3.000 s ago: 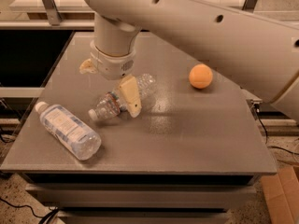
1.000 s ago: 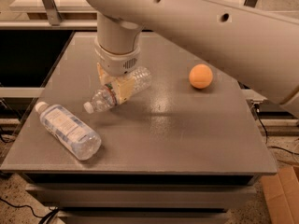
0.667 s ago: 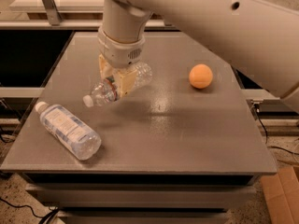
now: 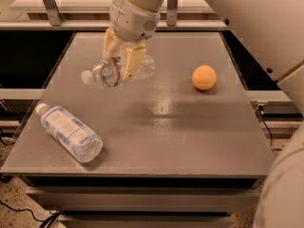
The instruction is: Place water bottle upright
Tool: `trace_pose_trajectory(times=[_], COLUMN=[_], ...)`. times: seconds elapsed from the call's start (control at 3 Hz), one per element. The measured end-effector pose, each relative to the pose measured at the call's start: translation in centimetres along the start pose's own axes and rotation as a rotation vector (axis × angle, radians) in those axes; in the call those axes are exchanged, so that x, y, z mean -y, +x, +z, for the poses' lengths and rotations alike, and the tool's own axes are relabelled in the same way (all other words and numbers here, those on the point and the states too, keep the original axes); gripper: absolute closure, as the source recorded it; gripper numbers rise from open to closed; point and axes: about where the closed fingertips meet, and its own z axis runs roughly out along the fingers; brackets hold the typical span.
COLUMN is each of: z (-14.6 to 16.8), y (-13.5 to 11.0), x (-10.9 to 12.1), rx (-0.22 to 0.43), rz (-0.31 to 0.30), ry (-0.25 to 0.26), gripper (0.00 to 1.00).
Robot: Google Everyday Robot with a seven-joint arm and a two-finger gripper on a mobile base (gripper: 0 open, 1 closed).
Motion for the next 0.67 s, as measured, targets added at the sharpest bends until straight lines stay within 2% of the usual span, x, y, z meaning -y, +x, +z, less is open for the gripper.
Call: trace_pose_trajectory(times=[0.33, 0.67], z=[-2.2, -2.8], y=[-0.4, -1.2], x=[0.9, 2.0], rx=[0.146, 0.178], rz=[0.031, 0.022], ry=[0.039, 0.08], gripper=[1.0, 1.0])
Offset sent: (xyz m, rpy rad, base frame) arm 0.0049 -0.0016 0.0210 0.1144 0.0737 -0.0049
